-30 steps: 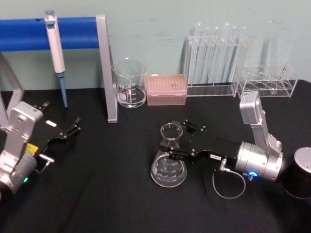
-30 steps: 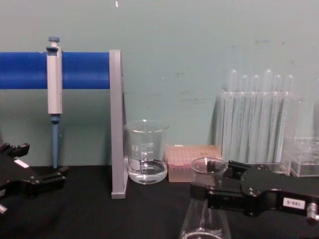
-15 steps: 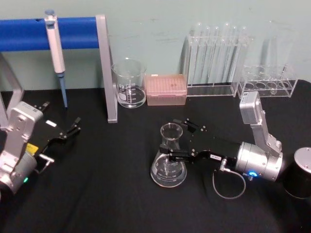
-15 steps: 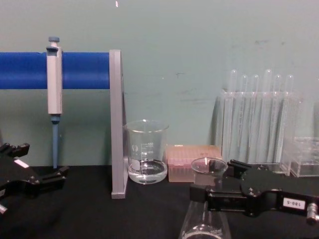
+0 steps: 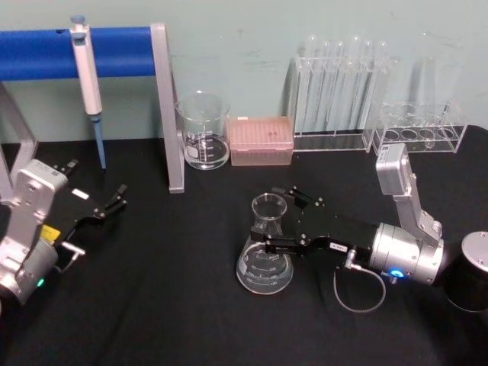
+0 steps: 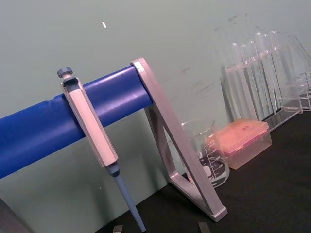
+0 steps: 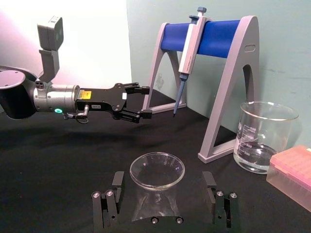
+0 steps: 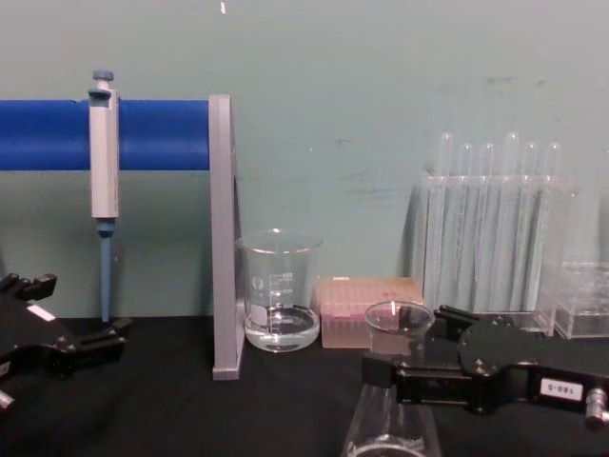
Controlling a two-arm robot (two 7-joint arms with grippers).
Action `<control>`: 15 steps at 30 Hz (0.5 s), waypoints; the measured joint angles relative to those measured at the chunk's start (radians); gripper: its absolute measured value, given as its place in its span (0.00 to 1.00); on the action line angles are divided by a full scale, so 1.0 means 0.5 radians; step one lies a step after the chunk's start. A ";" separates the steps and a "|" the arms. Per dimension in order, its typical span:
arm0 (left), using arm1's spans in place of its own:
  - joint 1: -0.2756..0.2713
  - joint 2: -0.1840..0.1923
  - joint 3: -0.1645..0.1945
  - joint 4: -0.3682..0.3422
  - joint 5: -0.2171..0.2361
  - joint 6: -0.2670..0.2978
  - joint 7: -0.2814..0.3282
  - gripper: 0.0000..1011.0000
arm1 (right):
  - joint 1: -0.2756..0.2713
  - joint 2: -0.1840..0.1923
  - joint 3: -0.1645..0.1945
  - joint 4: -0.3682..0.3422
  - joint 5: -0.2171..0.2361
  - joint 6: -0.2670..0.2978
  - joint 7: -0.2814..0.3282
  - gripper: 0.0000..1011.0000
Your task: Grasp the erlenmeyer flask with one hand, shake it three times, then place it back.
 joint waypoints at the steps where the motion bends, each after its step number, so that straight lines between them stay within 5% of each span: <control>1: 0.000 0.000 0.000 0.000 0.000 0.000 0.000 0.99 | 0.000 0.000 0.000 0.000 0.000 0.000 0.000 0.99; 15: 0.000 0.000 0.000 0.000 0.000 0.000 0.000 0.99 | -0.001 0.051 -0.006 -0.023 0.016 0.045 0.042 0.99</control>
